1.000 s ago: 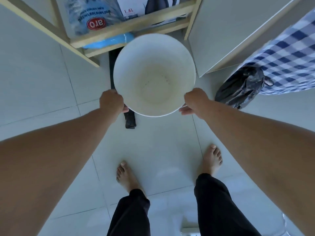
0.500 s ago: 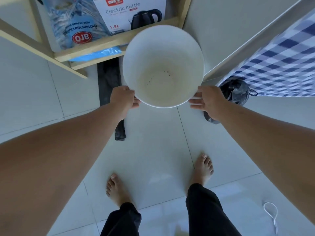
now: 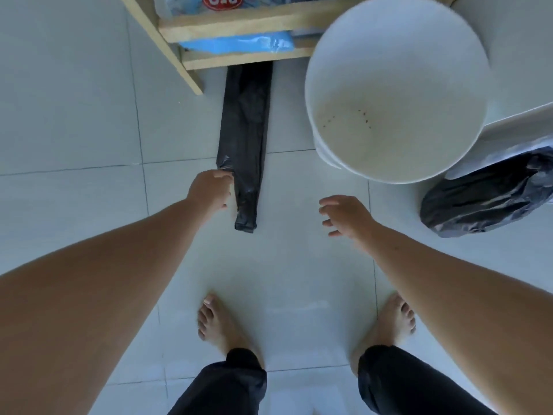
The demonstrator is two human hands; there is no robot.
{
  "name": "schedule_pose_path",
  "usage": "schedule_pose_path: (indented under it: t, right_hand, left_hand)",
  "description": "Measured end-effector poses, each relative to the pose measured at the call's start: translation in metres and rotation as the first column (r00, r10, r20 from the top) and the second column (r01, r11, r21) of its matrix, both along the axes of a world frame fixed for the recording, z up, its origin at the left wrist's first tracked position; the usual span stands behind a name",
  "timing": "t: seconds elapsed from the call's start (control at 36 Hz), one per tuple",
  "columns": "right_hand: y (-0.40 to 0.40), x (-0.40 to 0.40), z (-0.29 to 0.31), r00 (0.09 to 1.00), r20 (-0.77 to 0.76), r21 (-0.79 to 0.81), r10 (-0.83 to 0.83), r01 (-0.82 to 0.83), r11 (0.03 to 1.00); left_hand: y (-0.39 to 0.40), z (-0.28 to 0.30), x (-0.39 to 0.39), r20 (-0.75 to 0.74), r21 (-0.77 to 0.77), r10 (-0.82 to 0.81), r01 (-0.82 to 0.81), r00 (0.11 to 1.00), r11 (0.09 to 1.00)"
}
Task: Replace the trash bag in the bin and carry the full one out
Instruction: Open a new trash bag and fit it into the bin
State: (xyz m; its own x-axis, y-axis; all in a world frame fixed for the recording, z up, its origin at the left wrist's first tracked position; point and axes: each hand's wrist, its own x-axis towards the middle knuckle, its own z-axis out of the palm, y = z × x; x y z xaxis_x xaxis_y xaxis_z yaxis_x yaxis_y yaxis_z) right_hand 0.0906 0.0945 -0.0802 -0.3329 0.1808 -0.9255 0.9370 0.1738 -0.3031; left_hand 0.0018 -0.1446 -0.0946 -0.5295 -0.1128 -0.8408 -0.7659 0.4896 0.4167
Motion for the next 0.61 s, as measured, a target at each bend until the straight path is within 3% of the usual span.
schedule_pose_path:
  t: [0.11,0.19,0.33,0.42,0.61]
  right_hand:
    - [-0.047,-0.032,-0.039,0.994,-0.067,-0.013,0.090,-0.092,0.996]
    - [-0.075,-0.057,-0.058,0.994,-0.083,-0.044,0.077,-0.081,0.996]
    - [-0.109,-0.079,-0.095,0.994,-0.070,-0.079,0.088,-0.094,0.992]
    - [-0.118,-0.084,-0.111,0.996,-0.063,-0.076,0.070,-0.075,0.994]
    - [-0.113,-0.066,-0.100,0.996,-0.066,-0.030,-0.054,0.052,0.998]
  left_hand:
    - [-0.032,-0.045,-0.004,-0.011,-0.076,-0.100,0.099,0.995,0.992]
    - [-0.041,-0.073,-0.010,-0.025,-0.078,-0.013,0.011,1.000,0.997]
    - [-0.045,-0.120,-0.021,-0.091,0.091,0.093,-0.085,0.991,0.992]
    - [-0.035,-0.129,-0.027,-0.135,0.124,0.068,-0.051,0.989,0.991]
    - [-0.029,-0.105,-0.008,-0.170,0.058,0.204,-0.197,0.964,0.979]
